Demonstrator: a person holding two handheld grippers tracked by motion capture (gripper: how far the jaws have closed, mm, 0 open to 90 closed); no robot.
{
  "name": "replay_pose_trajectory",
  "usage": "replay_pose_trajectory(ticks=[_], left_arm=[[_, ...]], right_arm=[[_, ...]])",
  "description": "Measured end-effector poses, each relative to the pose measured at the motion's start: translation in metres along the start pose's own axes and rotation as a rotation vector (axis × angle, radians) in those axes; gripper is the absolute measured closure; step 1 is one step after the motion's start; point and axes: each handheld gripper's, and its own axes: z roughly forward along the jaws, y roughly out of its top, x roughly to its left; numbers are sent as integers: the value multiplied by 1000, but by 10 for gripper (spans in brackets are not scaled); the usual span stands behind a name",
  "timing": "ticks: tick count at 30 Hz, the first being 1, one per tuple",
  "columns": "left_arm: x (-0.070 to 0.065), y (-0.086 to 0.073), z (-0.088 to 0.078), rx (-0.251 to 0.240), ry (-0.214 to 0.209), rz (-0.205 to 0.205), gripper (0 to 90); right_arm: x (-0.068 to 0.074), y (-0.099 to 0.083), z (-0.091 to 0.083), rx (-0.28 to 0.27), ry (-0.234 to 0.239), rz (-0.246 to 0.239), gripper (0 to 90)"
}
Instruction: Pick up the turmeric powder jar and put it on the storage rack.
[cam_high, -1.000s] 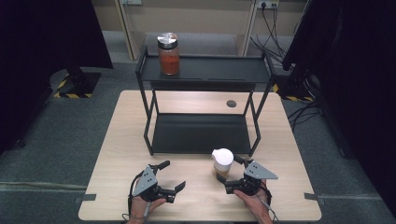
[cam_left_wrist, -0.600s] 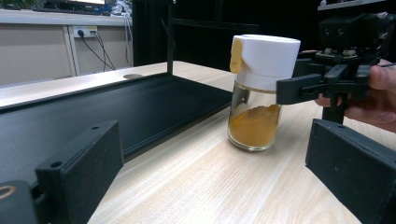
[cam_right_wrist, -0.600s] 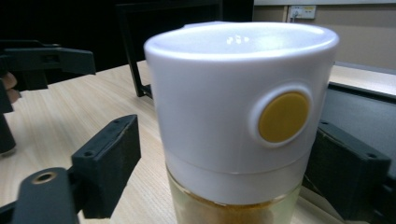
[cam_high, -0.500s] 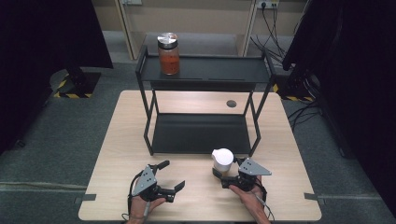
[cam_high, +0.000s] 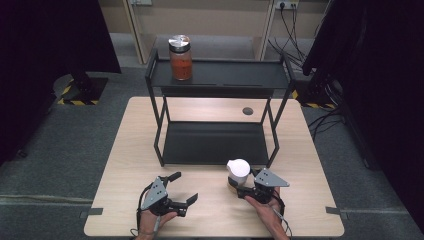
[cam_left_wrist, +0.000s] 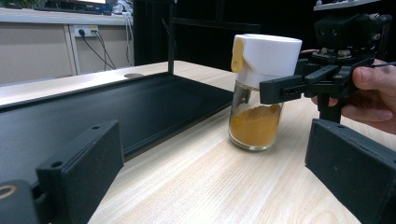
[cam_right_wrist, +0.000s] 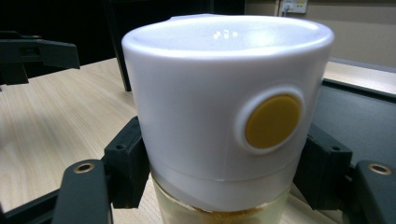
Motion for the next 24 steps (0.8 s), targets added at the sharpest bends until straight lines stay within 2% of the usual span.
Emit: replay_pose_trajectory(ticks=[4, 13, 24], left_arm=[[1, 0, 0, 2, 0, -3, 35], [1, 0, 0, 2, 1, -5, 36], [1, 0, 0, 3, 6, -4, 36]], right_arm=[[-2, 0, -2, -3, 8, 29, 307], [4, 9, -8, -29, 6, -7, 308], [6, 28, -15, -42, 10, -22, 308]])
